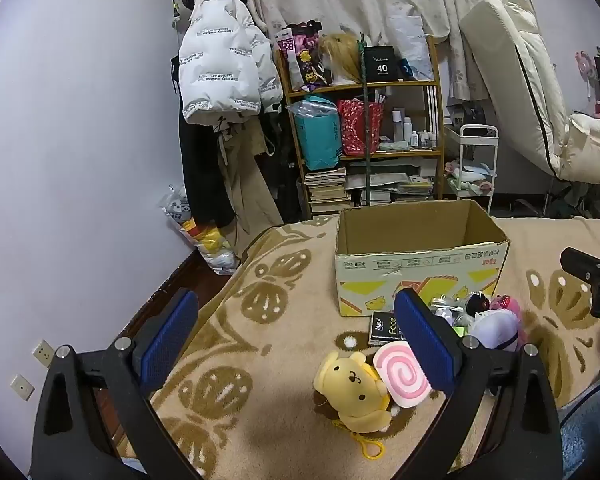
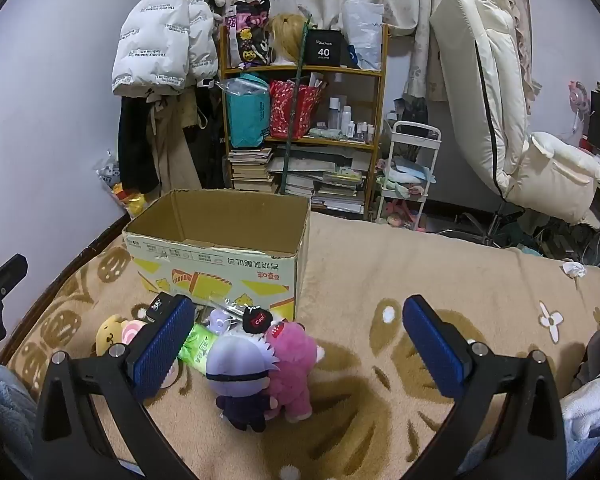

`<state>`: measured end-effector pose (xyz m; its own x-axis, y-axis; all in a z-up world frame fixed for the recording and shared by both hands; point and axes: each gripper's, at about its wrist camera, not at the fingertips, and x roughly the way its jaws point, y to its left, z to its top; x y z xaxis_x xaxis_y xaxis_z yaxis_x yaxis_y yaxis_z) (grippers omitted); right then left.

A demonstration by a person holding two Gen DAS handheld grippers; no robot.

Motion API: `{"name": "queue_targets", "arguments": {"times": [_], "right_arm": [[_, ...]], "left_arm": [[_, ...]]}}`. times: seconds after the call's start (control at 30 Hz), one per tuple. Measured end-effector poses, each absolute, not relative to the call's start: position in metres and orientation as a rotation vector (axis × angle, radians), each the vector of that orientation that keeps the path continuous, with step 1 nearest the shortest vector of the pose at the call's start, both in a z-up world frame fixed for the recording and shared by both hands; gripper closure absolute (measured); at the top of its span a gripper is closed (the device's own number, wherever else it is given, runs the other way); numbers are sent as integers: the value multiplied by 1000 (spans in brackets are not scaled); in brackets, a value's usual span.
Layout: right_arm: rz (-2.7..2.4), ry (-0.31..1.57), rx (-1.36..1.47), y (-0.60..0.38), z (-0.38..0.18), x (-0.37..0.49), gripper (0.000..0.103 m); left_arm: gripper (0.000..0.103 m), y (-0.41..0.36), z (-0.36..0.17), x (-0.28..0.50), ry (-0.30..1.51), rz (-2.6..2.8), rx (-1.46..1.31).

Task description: Organize soft objects

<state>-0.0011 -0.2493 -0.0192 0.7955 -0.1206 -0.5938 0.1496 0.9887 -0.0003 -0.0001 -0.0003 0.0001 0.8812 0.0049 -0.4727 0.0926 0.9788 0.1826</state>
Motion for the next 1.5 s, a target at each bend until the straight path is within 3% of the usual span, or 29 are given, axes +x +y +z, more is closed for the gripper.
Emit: {"name": "queue_targets", "arguments": {"times": [1.5], "right_arm": [[-150,630,49,-250,-19,-2,0]], "left_arm": [[6,-1,-7,-1,488,-36,213]]}}
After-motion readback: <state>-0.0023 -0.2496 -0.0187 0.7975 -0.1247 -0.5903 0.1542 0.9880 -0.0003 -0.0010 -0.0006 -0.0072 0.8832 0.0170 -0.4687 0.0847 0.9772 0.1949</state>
